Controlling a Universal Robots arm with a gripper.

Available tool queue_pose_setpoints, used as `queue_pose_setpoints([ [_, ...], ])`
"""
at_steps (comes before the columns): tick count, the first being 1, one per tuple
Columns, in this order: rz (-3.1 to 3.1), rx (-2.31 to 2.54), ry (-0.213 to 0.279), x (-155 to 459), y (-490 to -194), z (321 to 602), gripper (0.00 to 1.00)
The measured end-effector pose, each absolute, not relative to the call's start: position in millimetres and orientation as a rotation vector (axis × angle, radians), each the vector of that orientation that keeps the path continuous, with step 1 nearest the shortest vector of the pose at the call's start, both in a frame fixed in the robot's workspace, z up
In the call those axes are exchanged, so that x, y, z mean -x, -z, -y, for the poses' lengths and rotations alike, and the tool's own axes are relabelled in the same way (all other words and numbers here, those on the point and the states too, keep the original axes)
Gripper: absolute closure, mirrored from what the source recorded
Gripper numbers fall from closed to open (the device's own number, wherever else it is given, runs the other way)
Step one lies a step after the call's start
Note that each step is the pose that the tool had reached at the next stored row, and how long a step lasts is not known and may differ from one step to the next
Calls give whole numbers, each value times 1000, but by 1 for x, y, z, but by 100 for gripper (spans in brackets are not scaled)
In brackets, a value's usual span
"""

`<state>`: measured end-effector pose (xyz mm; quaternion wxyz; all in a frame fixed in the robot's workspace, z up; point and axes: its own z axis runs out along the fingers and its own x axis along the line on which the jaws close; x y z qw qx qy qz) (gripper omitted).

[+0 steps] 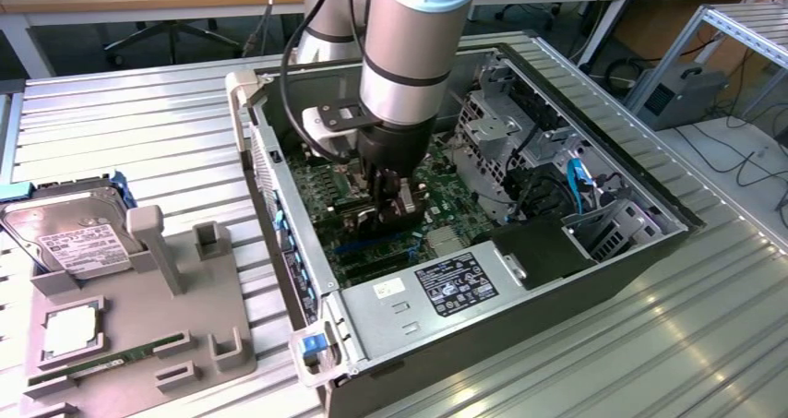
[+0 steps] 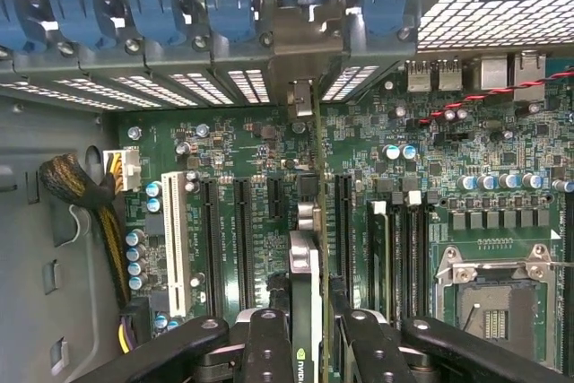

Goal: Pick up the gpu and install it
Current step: 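Insert the gpu into the slot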

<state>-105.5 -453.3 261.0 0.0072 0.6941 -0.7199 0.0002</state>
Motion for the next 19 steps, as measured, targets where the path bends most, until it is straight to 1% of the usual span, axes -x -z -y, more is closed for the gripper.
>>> queue_pose_setpoints([
  [13,2252,-2172,2,106,-256,453,73],
  [19,2253,-2172,2,106,-263,453,73],
])
